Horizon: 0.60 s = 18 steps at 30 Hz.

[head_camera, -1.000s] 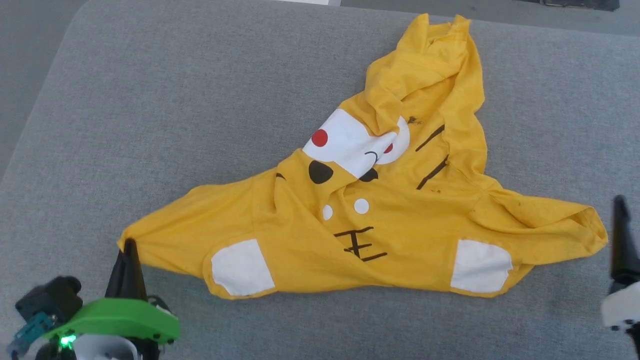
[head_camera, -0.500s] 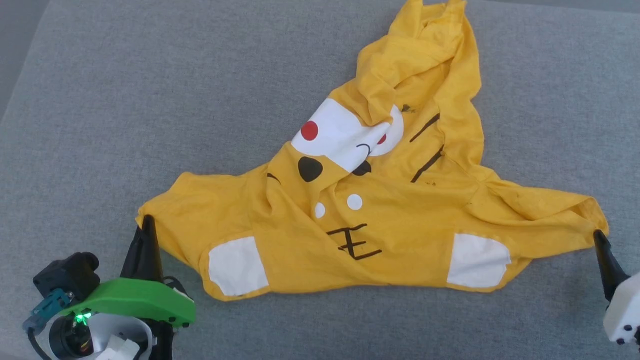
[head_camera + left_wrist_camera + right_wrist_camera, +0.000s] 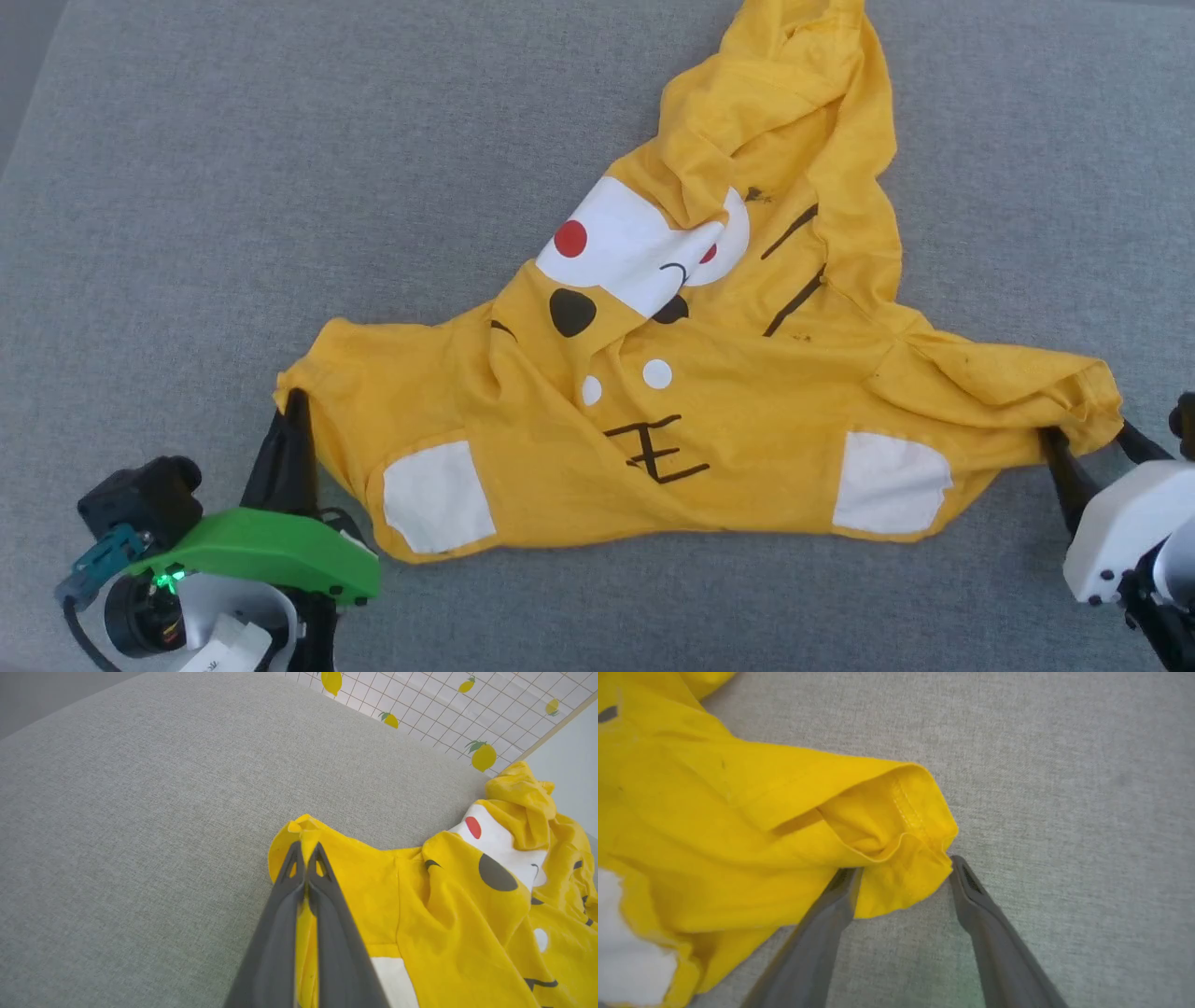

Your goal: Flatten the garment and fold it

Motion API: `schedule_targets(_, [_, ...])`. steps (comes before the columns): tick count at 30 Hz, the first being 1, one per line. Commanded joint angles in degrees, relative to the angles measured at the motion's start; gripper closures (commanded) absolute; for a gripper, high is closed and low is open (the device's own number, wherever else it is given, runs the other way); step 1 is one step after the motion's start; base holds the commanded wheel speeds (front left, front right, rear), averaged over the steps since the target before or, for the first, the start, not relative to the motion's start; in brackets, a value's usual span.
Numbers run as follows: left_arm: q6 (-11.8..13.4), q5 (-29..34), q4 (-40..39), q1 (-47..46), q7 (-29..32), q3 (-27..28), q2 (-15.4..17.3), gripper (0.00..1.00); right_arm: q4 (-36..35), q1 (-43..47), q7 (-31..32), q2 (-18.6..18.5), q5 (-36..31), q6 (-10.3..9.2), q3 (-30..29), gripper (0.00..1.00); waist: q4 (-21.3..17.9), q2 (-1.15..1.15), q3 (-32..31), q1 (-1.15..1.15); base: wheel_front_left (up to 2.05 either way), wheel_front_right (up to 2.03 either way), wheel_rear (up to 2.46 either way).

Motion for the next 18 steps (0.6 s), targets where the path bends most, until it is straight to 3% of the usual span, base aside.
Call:
schedule_targets(1, [0.0,0.2,-0.1,-1.2,0.1,-0.2,0.4,1.00,1.3,-0.8,0.2,0.6,0.8,-0.09,0.4,1.00,0.0,0.00,0.1,0.00,0.00,0.00,0.00])
schedule_targets(7, [-0.2,-0.8,-0.5,-2.1,-0.4,-0.7,-0.1,1.00,0.1,-2.3,-1.9,2.5,1.4,-0.09,-2.2,1.00,-0.3,0.00,-1.4,0.00,0.00,0.00,0.00])
schedule_targets(13, [-1.2,-4.6,-3.4,-5.2,-0.7,-0.5,-0.9,1.00,-7.1,-5.3,-3.7,3.4,3.4,-0.09,-4.4,1.00,-1.4,0.00,-5.7,0.00,0.00,0.00,0.00])
schedule_targets(18, [-1.6,-7.4,-5.8,-11.4,1.1,0.6,-0.7,1.00,-13.6,-12.9,-2.7,2.4,5.2,-0.09,-3.3,1.00,-3.0,0.00,-10.0,0.00,0.00,0.00,0.00])
